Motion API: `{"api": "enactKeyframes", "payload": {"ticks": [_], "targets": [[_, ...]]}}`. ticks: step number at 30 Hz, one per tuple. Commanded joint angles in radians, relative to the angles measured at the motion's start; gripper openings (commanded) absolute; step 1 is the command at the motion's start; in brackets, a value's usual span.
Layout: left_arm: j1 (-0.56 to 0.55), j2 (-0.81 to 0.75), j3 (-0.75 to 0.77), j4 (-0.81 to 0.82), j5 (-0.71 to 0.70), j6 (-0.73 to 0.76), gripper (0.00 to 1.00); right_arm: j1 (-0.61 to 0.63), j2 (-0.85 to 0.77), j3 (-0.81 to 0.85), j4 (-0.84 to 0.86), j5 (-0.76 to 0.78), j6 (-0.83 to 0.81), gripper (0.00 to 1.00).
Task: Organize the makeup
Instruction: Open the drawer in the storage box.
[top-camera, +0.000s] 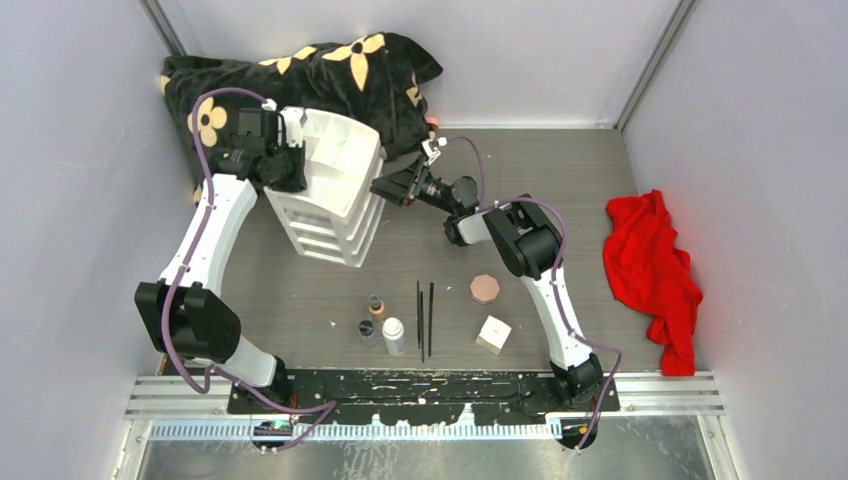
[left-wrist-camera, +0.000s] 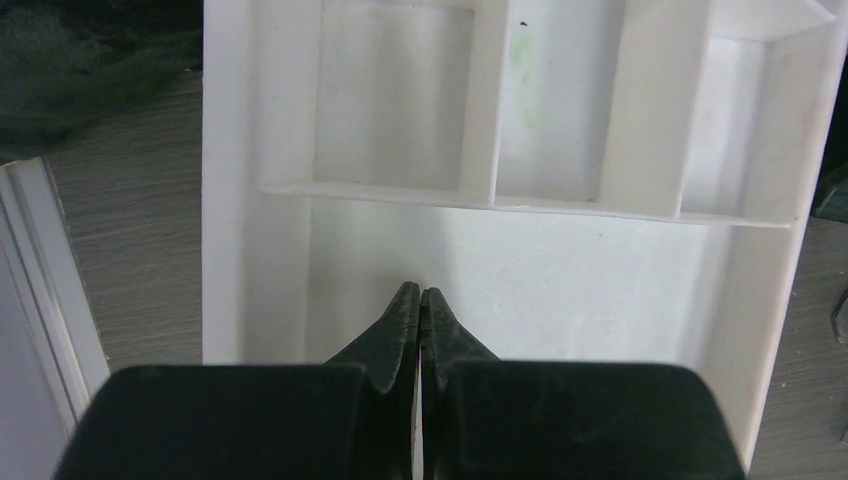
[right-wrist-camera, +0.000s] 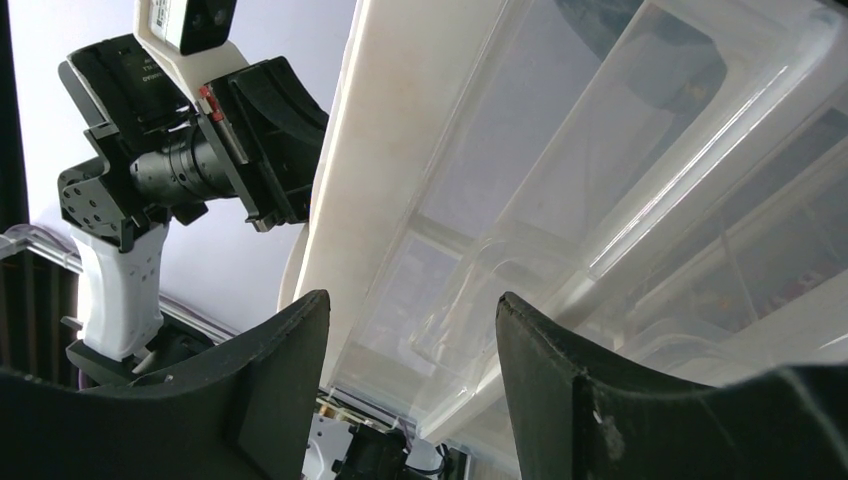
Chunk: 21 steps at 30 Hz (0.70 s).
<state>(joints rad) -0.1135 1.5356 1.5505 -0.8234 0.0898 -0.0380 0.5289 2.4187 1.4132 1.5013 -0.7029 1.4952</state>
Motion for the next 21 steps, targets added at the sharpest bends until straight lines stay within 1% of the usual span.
{"api": "enactKeyframes", "payload": {"ticks": [1, 7, 13, 21], "targets": [[-0.029, 0.037, 0.01, -0.071, -0.042, 0.015, 0.0, 0.017, -0.075, 0.03, 0.111, -0.024, -0.023, 0.66], [-0.034, 0.052, 0.008, -0.073, -0.044, 0.015, 0.0, 0.042, -0.063, 0.058, 0.117, -0.028, -0.015, 0.67], [-0.034, 0.056, -0.004, -0.071, -0.049, 0.018, 0.0, 0.048, -0.051, 0.079, 0.194, -0.012, 0.043, 0.66], [-0.036, 0.071, -0.011, -0.068, -0.064, 0.018, 0.0, 0.036, -0.146, -0.01, 0.195, -0.017, 0.011, 0.67]]}}
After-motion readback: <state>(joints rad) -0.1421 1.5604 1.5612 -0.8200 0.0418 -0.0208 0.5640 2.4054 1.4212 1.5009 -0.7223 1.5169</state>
